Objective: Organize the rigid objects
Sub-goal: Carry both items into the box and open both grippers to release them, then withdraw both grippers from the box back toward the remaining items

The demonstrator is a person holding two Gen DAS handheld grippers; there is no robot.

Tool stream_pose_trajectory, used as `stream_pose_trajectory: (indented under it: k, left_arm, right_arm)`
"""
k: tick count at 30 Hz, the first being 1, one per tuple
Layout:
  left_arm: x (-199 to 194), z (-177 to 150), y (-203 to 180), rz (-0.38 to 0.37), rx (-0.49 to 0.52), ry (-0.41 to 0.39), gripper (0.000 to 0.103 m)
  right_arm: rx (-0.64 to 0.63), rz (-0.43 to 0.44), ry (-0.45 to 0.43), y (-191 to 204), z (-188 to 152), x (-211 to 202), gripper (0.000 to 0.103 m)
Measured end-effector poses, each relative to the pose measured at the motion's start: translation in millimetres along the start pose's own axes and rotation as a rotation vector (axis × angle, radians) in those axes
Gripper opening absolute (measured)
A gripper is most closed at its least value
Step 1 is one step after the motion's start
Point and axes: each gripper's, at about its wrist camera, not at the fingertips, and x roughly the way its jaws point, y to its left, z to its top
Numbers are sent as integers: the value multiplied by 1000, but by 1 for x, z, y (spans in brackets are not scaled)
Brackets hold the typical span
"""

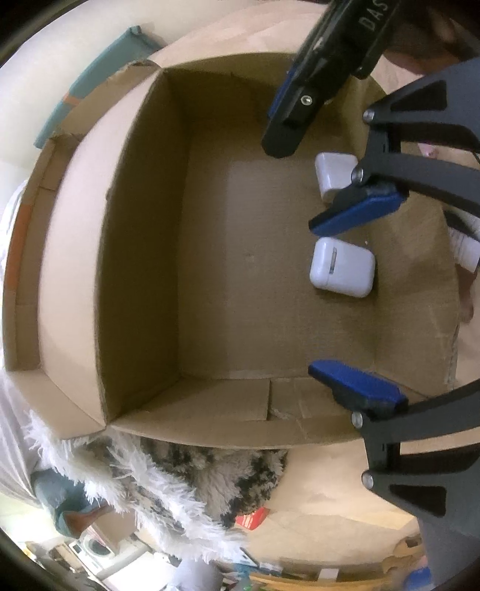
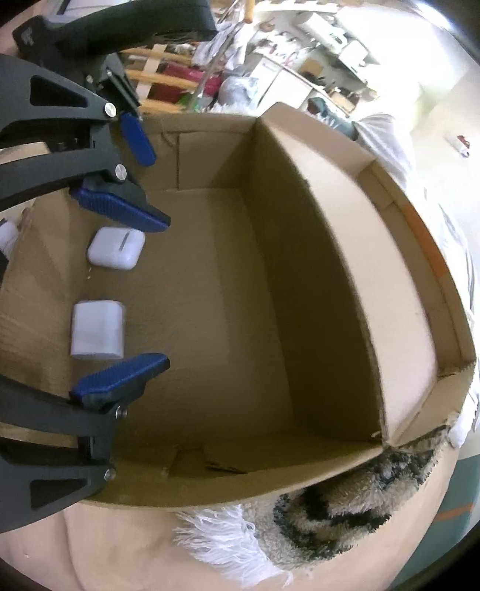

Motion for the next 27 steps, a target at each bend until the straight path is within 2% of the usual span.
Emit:
stream_pose_trajectory:
  k: [1,6,8,11,19,27]
  left_arm:
    - [0,0,1,-1,-1,0,70]
    - [-4,0,-4,13,12,-5,70]
    - [-6,1,-6,18,16,-7,70]
    - [-11,3,-7,29,22,-19,70]
    - [-30,2,-8,21,14,-65,70]
    - [-54,1,-3,45,16,-102,70]
  right_arm:
    - [5,6,-4,-1,0,-1,78]
    - [13,29,-26,-1,3,-6,81]
    - [9,32,-53,-1,3,-11,91]
    - [-8,19,-72,2,4,-16,99]
    - [-70,-26,-175,9,5,-44,102]
    - [-106,-59,-247,12,-6,-63,102]
